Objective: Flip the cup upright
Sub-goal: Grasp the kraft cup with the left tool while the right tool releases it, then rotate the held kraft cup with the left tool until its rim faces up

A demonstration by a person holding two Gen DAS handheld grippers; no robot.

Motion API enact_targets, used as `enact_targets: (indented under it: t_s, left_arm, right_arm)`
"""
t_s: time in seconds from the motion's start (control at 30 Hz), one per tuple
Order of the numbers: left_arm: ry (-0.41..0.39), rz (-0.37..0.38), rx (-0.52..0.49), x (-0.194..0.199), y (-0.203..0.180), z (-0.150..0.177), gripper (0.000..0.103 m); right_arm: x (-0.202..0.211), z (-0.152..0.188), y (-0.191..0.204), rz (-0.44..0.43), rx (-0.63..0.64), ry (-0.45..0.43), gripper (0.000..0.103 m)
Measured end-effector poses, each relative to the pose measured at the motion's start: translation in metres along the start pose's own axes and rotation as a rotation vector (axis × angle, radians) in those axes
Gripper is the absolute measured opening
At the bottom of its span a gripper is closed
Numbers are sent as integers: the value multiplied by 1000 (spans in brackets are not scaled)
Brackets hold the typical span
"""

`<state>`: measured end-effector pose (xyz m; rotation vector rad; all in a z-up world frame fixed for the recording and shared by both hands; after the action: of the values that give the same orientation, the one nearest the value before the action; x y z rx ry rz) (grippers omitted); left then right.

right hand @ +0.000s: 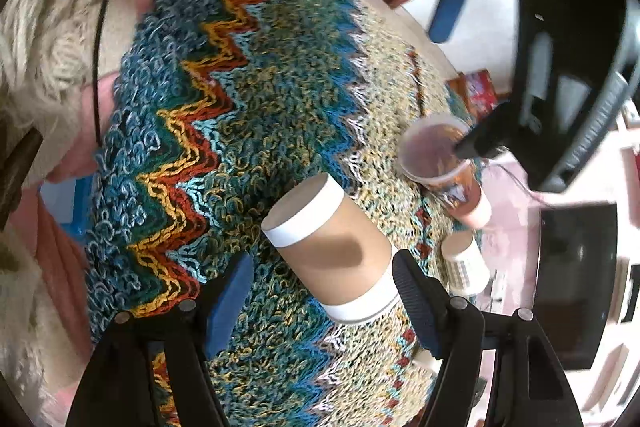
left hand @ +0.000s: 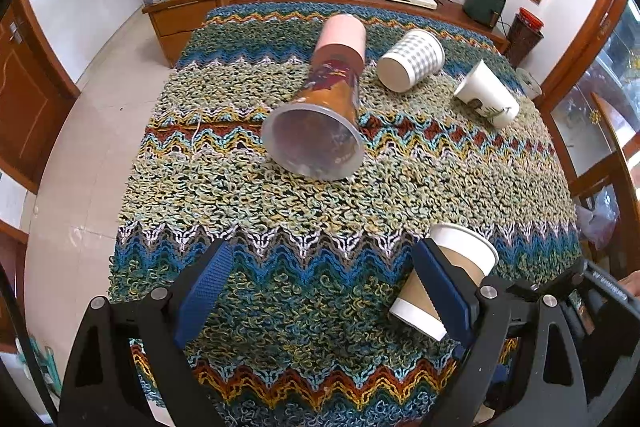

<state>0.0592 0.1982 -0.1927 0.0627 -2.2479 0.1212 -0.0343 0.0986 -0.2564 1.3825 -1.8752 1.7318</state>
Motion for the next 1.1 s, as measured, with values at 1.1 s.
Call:
enact_targets:
  t_s: [1.1]
  left_arm:
    - [140, 143, -251, -14, -70, 38, 93]
  right_arm:
    - [34, 85, -36, 176, -1015, 158, 73]
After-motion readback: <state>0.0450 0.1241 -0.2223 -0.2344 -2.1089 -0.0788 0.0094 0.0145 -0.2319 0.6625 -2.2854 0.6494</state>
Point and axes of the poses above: each gripper's, at about its wrist camera, not at the fingertips, and x roughly against the way its jaws point, y to its left, z to its underside, the point moved 9 cm from there along -x, roughly the way its jaws point, and after that the axes turned 13 degrees about -y, right-handed, at the moved point
